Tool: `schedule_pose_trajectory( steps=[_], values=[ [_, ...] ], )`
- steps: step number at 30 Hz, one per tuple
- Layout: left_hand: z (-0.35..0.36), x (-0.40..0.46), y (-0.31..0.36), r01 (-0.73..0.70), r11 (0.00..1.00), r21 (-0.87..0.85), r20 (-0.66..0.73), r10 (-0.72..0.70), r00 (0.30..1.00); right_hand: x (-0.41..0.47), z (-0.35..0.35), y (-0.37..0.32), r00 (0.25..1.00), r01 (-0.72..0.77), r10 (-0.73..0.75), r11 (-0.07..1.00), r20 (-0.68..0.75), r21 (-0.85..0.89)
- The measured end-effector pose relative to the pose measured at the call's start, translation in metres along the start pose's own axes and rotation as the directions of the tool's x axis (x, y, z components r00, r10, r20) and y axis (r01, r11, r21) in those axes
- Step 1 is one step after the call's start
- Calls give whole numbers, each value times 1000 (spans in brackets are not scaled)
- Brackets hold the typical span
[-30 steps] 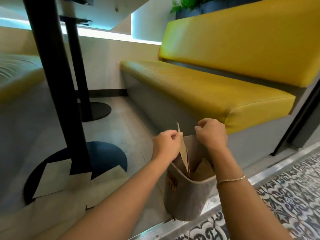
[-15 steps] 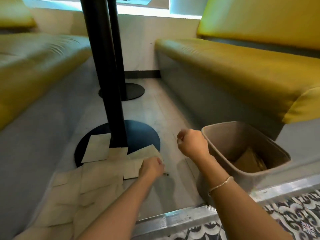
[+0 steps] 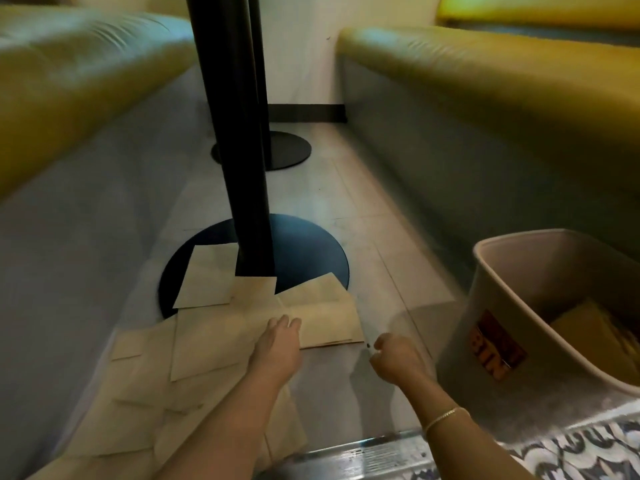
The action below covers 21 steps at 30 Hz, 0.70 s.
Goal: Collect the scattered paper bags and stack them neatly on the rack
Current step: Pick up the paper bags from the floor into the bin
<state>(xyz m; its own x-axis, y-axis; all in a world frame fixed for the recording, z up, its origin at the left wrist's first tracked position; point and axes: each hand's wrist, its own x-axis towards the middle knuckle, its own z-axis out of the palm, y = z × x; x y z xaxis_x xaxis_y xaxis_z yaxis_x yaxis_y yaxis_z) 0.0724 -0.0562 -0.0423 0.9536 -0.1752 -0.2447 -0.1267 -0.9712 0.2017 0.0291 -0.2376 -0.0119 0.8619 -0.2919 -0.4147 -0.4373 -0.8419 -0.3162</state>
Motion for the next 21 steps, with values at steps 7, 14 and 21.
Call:
schedule_pose_trajectory(
  steps=[7, 14, 21],
  values=[
    [13, 23, 8, -148, 959, 241, -41, 162, 986, 29, 11, 0, 999, -5, 0, 995, 41, 101],
    [21, 29, 15, -217, 970, 110, 12, 217, 976, 43, 23, 5, 994, -109, 92, 920, 63, 377],
    [34, 22, 26, -267, 925, -269, -83, 253, 964, 48, 10, 7, 962, -181, 274, 639, 0, 748]
  ],
)
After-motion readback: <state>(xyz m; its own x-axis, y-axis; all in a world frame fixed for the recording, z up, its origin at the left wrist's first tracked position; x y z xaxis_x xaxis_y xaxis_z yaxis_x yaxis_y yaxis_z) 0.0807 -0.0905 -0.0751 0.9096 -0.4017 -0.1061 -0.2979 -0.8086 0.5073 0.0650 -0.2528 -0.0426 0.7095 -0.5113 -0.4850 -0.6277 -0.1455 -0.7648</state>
